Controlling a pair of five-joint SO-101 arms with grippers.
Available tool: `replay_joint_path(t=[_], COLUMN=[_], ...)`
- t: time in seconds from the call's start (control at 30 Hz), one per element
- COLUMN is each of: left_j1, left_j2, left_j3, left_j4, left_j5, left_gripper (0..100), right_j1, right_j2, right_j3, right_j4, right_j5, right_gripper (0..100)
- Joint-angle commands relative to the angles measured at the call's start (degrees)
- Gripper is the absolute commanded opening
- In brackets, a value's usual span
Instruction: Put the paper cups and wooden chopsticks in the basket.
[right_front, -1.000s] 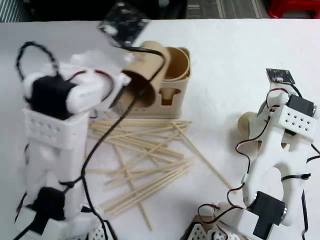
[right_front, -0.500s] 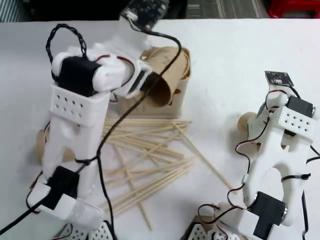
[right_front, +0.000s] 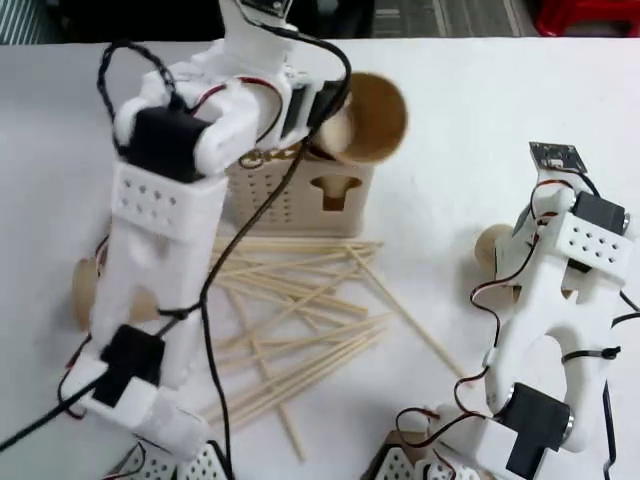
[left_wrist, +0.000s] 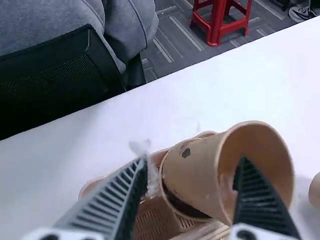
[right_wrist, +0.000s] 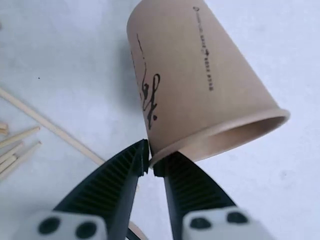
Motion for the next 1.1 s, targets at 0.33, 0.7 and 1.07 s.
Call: replay_joint_path(t=[0.33,0.7,1.07], left_j1=[-6.9,-13.32,-14.02], left_j2=[-3.38,-4.88,-17.54], left_j3=[-3.96,-8.97,1.76], left_j4=[3.78,18.29,20.13], left_j5=[0.88,0.62,0.62], left_gripper=[28,28,28], right_j1=[0.75,-4.53,-12.79], right_j2=[-0.75,-0.75,-2.68], right_j3=[-12.04,-38.33,-52.66], right_j4=[3.91,14.64,14.46], right_j5=[0.7,10.37,24.09], right_gripper=[2.0,2.0,1.9])
